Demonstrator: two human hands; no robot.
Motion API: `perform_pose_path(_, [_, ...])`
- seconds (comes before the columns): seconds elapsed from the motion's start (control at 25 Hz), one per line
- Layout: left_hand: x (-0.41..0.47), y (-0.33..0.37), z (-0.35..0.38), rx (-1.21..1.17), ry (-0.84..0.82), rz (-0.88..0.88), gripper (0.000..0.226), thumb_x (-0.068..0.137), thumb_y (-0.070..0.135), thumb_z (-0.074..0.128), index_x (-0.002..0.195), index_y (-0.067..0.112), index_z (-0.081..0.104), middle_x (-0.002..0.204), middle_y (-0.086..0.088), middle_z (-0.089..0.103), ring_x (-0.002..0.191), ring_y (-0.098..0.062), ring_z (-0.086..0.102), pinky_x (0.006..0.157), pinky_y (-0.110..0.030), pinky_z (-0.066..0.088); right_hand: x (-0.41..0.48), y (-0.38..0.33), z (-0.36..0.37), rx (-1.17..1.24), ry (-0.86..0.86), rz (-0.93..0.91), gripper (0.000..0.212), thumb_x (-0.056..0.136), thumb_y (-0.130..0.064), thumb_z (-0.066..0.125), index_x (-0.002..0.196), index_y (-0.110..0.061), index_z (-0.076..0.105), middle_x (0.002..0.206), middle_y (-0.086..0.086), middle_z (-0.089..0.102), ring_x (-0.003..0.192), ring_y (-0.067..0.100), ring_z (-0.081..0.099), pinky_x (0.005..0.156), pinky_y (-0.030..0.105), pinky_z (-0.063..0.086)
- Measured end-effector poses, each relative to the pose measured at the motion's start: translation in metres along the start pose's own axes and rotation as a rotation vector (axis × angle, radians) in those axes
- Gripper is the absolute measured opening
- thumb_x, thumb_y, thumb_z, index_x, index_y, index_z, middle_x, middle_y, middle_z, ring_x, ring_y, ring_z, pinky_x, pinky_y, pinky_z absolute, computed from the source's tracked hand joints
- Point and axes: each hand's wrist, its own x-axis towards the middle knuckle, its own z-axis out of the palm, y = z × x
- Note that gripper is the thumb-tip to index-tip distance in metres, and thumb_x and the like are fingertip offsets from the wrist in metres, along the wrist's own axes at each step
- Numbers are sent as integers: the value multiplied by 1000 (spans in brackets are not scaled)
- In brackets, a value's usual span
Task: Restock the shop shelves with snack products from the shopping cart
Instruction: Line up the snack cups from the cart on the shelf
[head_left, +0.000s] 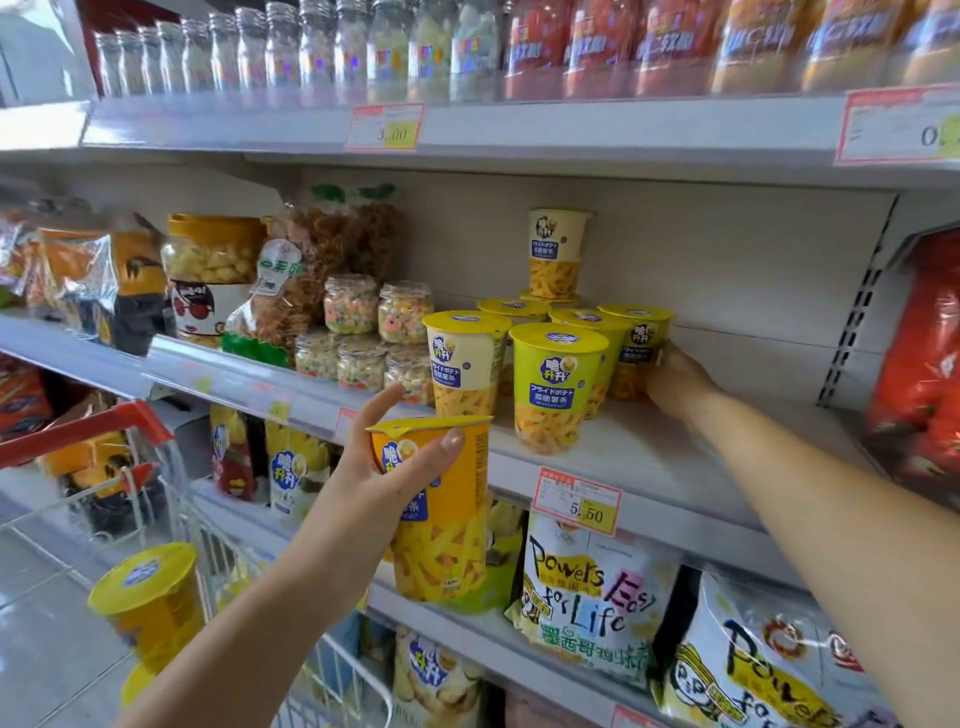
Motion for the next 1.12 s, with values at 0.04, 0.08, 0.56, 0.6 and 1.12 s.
perform_pose_path(0.04, [-1,0,-1,7,4,-3,89,31,75,89,110,74,50,145,-5,51,113,-28,67,104,-61,43,-8,-7,1,-23,-26,17,17,90,-11,52,102,-20,59,105,8,67,91,24,62,84,32,52])
perform_pose_path(0.08, [-2,0,-2,13,10,-3,89,31,75,89,111,74,49,145,-5,51,112,-28,67,103,-61,43,-9,-10,4,-44,-42,23,15,92,-7,49,94,-19,59,102,11,67,88,25,61,80,32,51])
perform_pose_path(0.56, [-10,25,48,75,-114,44,88,55,63,85,131,57,41,105,1,73,80,-11,71,77,-37,57,-119,-48,-37,363,-75,-327,22,92,-30,57,114,-29,60,102,1,69,96,22,65,81,41,55])
perform_pose_path(0.6, [-9,27,60,75,-132,59,88,58,58,82,134,52,38,94,4,75,77,-10,71,69,-33,57,-142,-54,-41,417,-351,-321,36,84,-45,68,118,-37,59,107,-3,69,98,17,66,79,37,56])
perform_pose_path(1.12, [-11,18,63,216,-61,165,75,83,53,65,149,47,28,144,25,45,133,2,45,111,-38,42,-121,-26,-65,290,-161,-160,110,70,4,80,151,-28,13,137,0,44,108,10,54,82,20,48])
